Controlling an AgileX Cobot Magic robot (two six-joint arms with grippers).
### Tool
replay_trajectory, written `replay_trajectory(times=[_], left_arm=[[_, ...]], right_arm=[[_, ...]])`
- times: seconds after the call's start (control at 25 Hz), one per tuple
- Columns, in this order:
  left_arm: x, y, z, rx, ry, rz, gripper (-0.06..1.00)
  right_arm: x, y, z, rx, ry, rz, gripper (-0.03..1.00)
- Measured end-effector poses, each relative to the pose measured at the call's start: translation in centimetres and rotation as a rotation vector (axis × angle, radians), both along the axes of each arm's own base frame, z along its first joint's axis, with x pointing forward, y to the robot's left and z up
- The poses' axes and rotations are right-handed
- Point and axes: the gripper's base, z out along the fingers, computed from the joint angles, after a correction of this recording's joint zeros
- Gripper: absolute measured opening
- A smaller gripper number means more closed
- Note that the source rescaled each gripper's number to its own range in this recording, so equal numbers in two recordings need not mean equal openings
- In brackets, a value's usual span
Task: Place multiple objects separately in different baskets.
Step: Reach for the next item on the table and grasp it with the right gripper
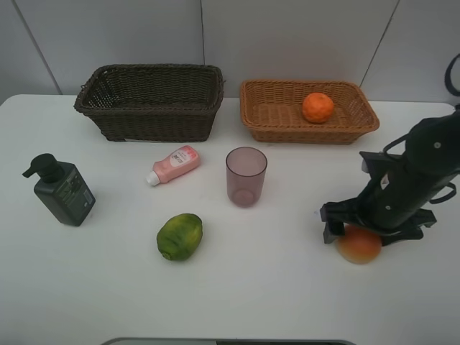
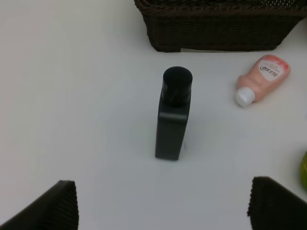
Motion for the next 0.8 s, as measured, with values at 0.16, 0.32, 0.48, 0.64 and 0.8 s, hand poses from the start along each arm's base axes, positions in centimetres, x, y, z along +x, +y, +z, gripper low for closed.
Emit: replay_trajectory(times=[0.16,0.32,0.48,0.64,0.8], left_arm=[[0.00,0.00,0.00,0.000,0.000,0.000,0.92],[0.00,0.00,0.00,0.000,0.000,0.000,0.92],[0.00,0.00,0.00,0.000,0.000,0.000,0.92],[0.00,0.00,0.00,0.000,0.000,0.000,0.92],[0.00,0.00,0.00,0.000,0.000,0.000,0.92]], right_arm=[[-0.03,-0.01,-0.23,-0.004,0.011,0.000,0.98],[-0.03,-0.01,-0.24,-0.004,0.011,0.000,0.47],[-0.03,-0.01,-0.24,-0.004,0.011,0.000,0.00],[-0.03,-0.01,-0.24,-0.004,0.011,0.000,0.00],[-0.03,-0.01,-0.24,-0.004,0.011,0.000,0.00]])
